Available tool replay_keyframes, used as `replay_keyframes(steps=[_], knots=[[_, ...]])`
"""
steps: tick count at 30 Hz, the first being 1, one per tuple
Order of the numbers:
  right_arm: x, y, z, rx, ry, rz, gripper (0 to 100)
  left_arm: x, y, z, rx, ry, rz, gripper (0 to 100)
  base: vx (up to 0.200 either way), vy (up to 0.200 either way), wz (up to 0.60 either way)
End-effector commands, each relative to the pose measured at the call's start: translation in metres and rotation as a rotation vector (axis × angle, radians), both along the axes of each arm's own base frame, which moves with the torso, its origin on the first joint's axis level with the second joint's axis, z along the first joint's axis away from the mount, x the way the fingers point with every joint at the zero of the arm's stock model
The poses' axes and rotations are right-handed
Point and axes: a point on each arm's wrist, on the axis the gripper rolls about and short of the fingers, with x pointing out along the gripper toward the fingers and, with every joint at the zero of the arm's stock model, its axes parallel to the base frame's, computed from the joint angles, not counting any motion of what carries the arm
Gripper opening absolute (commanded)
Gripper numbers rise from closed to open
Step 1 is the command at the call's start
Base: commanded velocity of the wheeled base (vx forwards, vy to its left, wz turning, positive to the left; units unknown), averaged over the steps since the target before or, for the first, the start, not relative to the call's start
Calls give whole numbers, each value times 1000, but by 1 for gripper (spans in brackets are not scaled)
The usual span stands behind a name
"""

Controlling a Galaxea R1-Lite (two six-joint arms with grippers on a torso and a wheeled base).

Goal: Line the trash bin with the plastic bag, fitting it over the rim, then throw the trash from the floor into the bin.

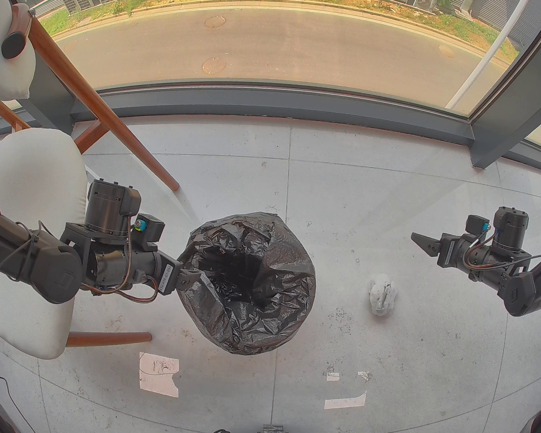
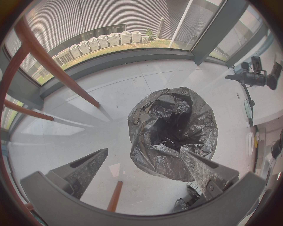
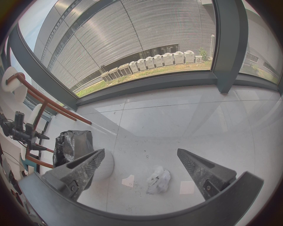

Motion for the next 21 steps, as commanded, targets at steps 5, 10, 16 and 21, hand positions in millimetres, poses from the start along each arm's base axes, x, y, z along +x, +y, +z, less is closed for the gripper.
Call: replay_keyframes(steps=[5, 10, 16, 21], knots=[[36, 1, -61, -10, 90, -6, 100, -1, 6, 4, 8, -14, 17, 100, 0, 0, 0], [44, 1, -88, -37, 138, -15, 100, -1, 6, 2, -2, -6, 45, 100, 0, 0, 0], [53, 0, -118, -82, 180, -33, 100, 1, 6, 3, -30, -4, 64, 100, 0, 0, 0], [61, 3, -127, -94, 181, -35, 100, 2, 5, -1, -28, 6, 65, 100, 0, 0, 0]])
